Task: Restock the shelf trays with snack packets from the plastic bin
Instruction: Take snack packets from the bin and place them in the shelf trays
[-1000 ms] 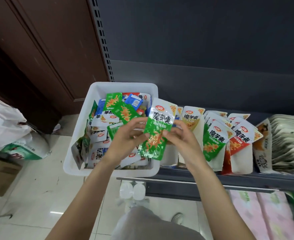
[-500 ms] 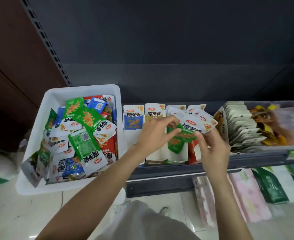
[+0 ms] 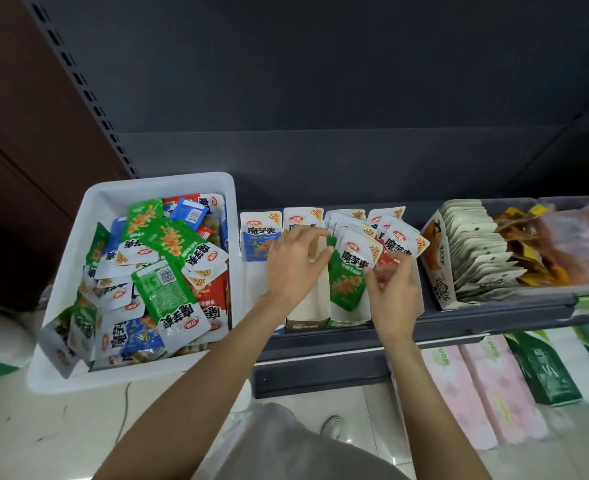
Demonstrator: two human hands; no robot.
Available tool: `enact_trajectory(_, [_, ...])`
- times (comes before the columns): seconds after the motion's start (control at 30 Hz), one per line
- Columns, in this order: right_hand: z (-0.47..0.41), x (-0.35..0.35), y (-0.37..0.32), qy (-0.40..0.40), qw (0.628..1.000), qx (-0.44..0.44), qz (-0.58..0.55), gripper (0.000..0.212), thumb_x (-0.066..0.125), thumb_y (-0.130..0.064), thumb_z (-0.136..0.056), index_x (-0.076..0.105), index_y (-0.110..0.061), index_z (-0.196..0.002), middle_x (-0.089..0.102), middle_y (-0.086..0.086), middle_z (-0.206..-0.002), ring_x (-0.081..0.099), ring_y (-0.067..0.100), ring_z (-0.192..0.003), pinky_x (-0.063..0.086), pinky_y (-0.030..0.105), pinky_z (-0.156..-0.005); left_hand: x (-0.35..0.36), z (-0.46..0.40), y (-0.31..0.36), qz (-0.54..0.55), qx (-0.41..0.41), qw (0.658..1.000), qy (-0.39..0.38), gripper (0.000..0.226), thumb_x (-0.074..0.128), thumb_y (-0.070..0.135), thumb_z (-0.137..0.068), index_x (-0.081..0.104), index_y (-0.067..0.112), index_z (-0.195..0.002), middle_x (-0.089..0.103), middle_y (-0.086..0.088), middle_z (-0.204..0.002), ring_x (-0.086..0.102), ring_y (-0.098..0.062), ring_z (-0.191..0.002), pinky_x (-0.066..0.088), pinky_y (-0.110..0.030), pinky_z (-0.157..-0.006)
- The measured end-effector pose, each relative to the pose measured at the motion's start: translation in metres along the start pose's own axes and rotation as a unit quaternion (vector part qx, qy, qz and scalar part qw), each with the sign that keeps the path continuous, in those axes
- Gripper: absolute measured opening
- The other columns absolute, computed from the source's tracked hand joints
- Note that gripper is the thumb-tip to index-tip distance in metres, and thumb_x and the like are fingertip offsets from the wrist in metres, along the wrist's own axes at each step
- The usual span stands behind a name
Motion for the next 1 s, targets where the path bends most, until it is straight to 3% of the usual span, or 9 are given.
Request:
enact_trajectory(0.13, [0.01, -0.016, -0.033, 0.026, 0.997, -0.054, -0.041, 0.026, 0.062, -0.013, -0.09, 0.052, -0.012, -0.114, 0.06, -0.008, -0.09, 0.057, 0.008, -0.082, 0.036, 0.007, -0.065, -0.061, 0.02, -0.011, 0.099, -0.031, 0.987, 0.126, 0.022, 0.056, 0.029, -0.09, 0.063, 0.021, -0.109, 0.064, 0.008, -0.099, 0.059, -0.006, -0.088, 0.049, -0.037, -0.084])
enact_trajectory(0.27, [0.028, 0.014, -0.099, -0.084, 0.977, -0.182, -0.08, 0.018, 0.06, -0.013, -0.09, 0.059, -0.015, -0.108, 0.063, -0.009, -0.093, 0.057, 0.0, -0.083, 0.041, 0.005, -0.072, -0.126, 0.052, -0.044, 0.007, -0.021, 0.981, 0.194, 0.017, 0.051, 0.031, -0.09, 0.06, 0.019, -0.098, 0.049, 0.008, -0.068, 0.046, -0.009, -0.065, 0.04, -0.028, -0.067])
enact_trajectory(0.37, [0.049, 0.059, -0.151, -0.185, 0.943, -0.262, -0.086, 0.016, 0.059, -0.014, -0.091, 0.061, -0.013, -0.107, 0.066, -0.005, -0.094, 0.056, 0.001, -0.08, 0.047, 0.014, -0.072, -0.146, 0.06, -0.096, -0.128, -0.076, 0.981, 0.122, 0.017, 0.059, 0.028, -0.087, 0.057, 0.018, -0.1, 0.047, 0.003, -0.072, 0.045, -0.016, -0.07, 0.043, -0.033, -0.059])
enact_trajectory(0.47, [0.078, 0.117, -0.185, -0.293, 0.901, -0.316, -0.054, 0.016, 0.056, -0.013, -0.092, 0.061, -0.013, -0.108, 0.066, -0.001, -0.098, 0.061, 0.011, -0.083, 0.053, 0.032, -0.073, -0.153, 0.077, -0.154, -0.2, -0.163, 0.966, 0.012, 0.041, 0.072, 0.021, -0.079, 0.058, 0.01, -0.115, 0.058, -0.01, -0.102, 0.051, -0.03, -0.098, 0.044, -0.041, -0.078])
enact_trajectory(0.6, [0.106, 0.184, -0.2, -0.379, 0.854, -0.352, 0.052, 0.025, 0.053, -0.015, -0.093, 0.056, -0.012, -0.118, 0.064, 0.007, -0.11, 0.061, 0.024, -0.094, 0.05, 0.036, -0.073, -0.148, 0.091, -0.18, -0.204, -0.122, 0.966, -0.1, 0.048, 0.074, 0.011, -0.073, 0.059, 0.012, -0.119, 0.057, -0.009, -0.121, 0.05, -0.033, -0.113, 0.04, -0.043, -0.096])
enact_trajectory(0.8, [0.133, 0.241, -0.191, -0.429, 0.794, -0.34, 0.263, 0.055, 0.058, -0.038, -0.091, 0.034, -0.01, -0.133, 0.06, 0.014, -0.104, 0.06, 0.033, -0.092, 0.038, 0.034, -0.062, -0.144, 0.095, -0.189, -0.233, -0.097, 0.947, -0.2, 0.07, 0.071, 0.025, -0.078, 0.041, 0.018, -0.141, 0.038, 0.0, -0.147, 0.037, -0.022, -0.133, 0.025, -0.04, -0.112])
enact_trajectory(0.9, [0.133, 0.247, -0.187, -0.474, 0.819, -0.264, 0.189, 0.054, 0.065, -0.028, -0.089, 0.036, -0.012, -0.131, 0.056, 0.006, -0.092, 0.059, 0.028, -0.087, 0.037, 0.031, -0.058, -0.142, 0.097, -0.187, -0.239, -0.078, 0.935, -0.248, 0.082, 0.073, 0.031, -0.075, 0.032, 0.019, -0.146, 0.029, 0.001, -0.151, 0.033, -0.021, -0.136, 0.024, -0.041, -0.113])
enact_trajectory(1.0, [0.123, 0.237, -0.186, -0.525, 0.844, -0.113, -0.008, 0.038, 0.061, -0.015, -0.091, 0.05, -0.013, -0.127, 0.058, 0.005, -0.114, 0.059, 0.017, -0.091, 0.045, 0.026, -0.071, -0.145, 0.101, -0.186, -0.21, -0.065, 0.942, -0.255, 0.081, 0.075, 0.034, -0.075, 0.036, 0.013, -0.143, 0.028, 0.002, -0.151, 0.035, -0.02, -0.134, 0.03, -0.042, -0.11])
Point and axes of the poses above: each hand's wrist, its own z-axis away from the middle knuckle, its own x-axis out of the palm, y = z × x, the point moved 10 cm from there along -z, towards the middle knuckle
